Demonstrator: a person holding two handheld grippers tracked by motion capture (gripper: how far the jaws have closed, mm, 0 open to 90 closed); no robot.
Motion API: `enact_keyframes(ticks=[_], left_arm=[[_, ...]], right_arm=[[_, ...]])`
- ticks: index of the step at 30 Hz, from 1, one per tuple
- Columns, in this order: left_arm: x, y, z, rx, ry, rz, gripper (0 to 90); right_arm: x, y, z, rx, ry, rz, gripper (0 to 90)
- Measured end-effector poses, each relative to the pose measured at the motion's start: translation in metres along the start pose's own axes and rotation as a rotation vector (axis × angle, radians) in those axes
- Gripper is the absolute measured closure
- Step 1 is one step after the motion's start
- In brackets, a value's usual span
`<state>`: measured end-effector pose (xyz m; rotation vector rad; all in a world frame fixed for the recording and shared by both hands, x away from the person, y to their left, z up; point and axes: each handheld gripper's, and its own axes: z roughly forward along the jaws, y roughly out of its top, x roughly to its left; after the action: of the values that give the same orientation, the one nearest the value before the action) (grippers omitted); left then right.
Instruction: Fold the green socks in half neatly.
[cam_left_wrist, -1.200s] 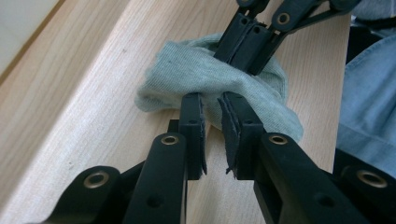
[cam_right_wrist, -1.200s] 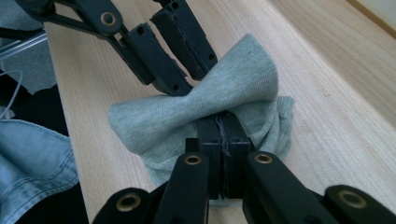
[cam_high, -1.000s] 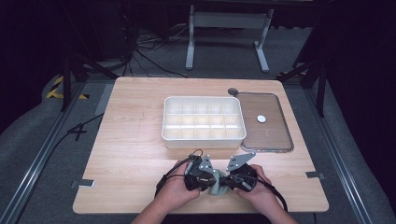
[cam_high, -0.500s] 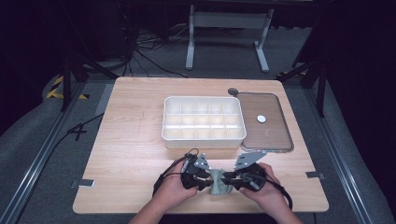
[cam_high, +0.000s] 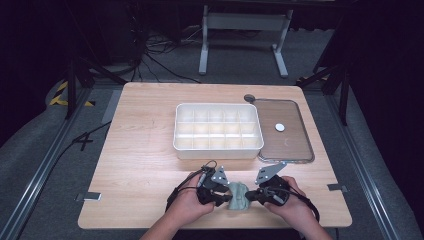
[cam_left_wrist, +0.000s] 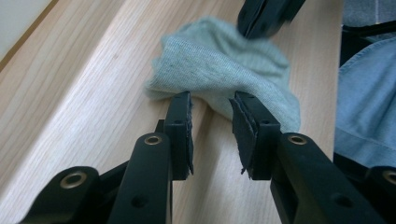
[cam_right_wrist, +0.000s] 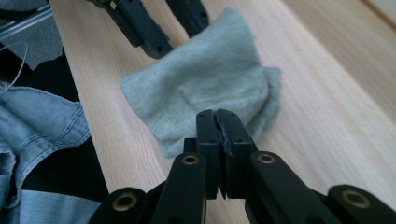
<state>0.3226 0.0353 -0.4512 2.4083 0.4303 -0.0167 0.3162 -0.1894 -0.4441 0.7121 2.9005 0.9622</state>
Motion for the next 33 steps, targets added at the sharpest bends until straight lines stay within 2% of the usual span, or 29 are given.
enact_keyframes(ticks=[6, 10, 11, 14, 18, 20, 21, 22, 25, 27, 29, 31, 33], left_arm=[[-0.006, 0.006, 0.004, -0.038, -0.011, 0.057, 64.3], [-0.009, 0.01, 0.009, -0.031, 0.004, 0.105, 62.0], [-0.011, 0.011, 0.009, -0.032, 0.008, 0.103, 61.9], [-0.012, 0.012, 0.008, -0.035, 0.022, 0.13, 61.2], [-0.012, 0.013, 0.01, -0.036, 0.018, 0.148, 60.2], [-0.011, 0.013, 0.015, -0.021, 0.003, 0.11, 58.7], [-0.011, 0.013, 0.015, -0.021, 0.003, 0.11, 58.0], [-0.011, 0.013, 0.018, -0.025, 0.001, 0.085, 58.0], [-0.014, 0.015, 0.019, -0.012, 0.019, 0.081, 57.9], [-0.017, 0.018, 0.02, 0.007, 0.032, 0.081, 57.8], [-0.019, 0.02, 0.022, 0.015, 0.047, 0.089, 58.0], [-0.021, 0.02, 0.023, 0.019, 0.048, 0.069, 58.5], [-0.021, 0.021, 0.023, 0.024, 0.052, 0.063, 58.8]], right_arm=[[-0.001, 0.0, 0.011, -0.01, 0.026, 0.018, 88.8], [-0.002, 0.0, 0.014, -0.028, 0.044, 0.035, 88.8], [-0.003, 0.0, 0.014, -0.03, 0.053, 0.046, 88.8], [-0.006, -0.002, 0.014, -0.045, 0.077, 0.068, 88.7], [-0.006, -0.002, 0.015, -0.044, 0.074, 0.069, 88.6], [-0.008, -0.002, 0.015, -0.046, 0.077, 0.072, 88.5], [-0.008, -0.002, 0.015, -0.046, 0.077, 0.072, 88.5], [-0.008, -0.003, 0.015, -0.044, 0.081, 0.08, 88.5], [-0.008, -0.004, 0.015, -0.041, 0.064, 0.084, 87.2], [-0.007, -0.005, 0.013, -0.03, 0.043, 0.091, 80.6], [-0.009, -0.006, 0.01, -0.009, 0.001, 0.103, 68.5], [-0.011, -0.008, 0.006, 0.003, -0.006, 0.104, 68.2], [-0.013, -0.01, -0.001, 0.003, -0.028, 0.125, 65.7]])
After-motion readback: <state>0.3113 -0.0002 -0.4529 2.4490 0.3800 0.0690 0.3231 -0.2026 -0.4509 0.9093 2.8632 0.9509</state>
